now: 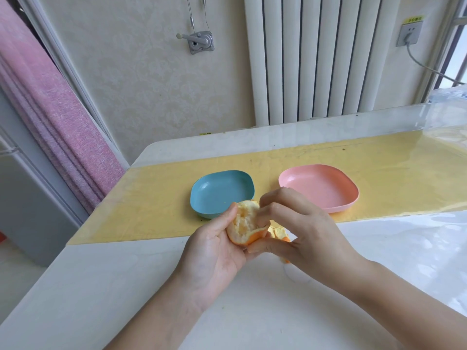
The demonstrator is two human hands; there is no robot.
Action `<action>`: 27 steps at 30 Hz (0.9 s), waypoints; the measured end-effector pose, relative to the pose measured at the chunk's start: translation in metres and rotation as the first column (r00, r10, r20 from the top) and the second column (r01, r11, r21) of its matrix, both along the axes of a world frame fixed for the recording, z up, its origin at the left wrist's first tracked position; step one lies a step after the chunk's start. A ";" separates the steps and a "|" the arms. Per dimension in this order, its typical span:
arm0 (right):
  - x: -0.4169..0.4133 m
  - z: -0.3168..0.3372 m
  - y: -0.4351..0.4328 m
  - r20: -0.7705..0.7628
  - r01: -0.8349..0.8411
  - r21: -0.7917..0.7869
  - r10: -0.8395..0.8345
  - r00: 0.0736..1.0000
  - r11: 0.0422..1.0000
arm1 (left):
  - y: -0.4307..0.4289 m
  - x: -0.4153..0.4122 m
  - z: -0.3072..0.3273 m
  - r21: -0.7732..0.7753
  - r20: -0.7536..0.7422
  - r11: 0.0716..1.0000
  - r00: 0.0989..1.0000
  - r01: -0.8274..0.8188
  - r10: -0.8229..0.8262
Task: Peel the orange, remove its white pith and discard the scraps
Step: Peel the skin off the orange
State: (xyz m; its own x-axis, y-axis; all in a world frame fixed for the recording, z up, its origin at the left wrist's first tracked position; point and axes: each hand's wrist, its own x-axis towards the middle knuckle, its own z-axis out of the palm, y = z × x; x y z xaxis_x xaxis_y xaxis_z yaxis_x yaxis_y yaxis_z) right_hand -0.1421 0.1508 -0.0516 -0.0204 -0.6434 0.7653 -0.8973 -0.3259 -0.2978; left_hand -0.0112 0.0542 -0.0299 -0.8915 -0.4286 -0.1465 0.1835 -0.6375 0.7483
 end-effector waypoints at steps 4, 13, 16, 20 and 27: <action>0.003 0.001 0.000 -0.043 0.041 -0.020 -0.041 0.998 0.999 | 0.001 -0.001 -0.001 -0.039 -0.024 0.999 1.000 -0.003 0.003; 0.009 0.001 0.003 -0.109 0.056 -0.038 -0.060 0.992 0.998 | -0.001 -0.002 -0.001 -0.068 0.021 0.997 0.999 -0.039 0.040; 0.009 0.002 0.003 -0.094 0.058 -0.046 -0.063 0.994 0.997 | 0.000 -0.002 0.001 -0.030 0.010 0.999 0.999 -0.031 0.031; 0.005 0.003 0.001 -0.033 0.046 0.000 -0.046 0.998 0.999 | 0.001 -0.001 0.001 0.045 -0.011 0.999 1.000 -0.029 0.029; 0.005 0.006 0.001 0.014 0.020 -0.010 -0.020 1.000 1.000 | 0.002 -0.003 0.000 0.049 0.027 0.998 0.999 -0.028 0.027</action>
State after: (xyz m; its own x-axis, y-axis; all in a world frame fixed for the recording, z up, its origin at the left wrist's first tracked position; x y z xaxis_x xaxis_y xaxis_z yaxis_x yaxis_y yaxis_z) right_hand -0.1371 0.1515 -0.0454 -0.0442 -0.6352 0.7711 -0.8995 -0.3105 -0.3073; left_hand -0.0144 0.0561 -0.0296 -0.8750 -0.4446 -0.1916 0.1822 -0.6690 0.7206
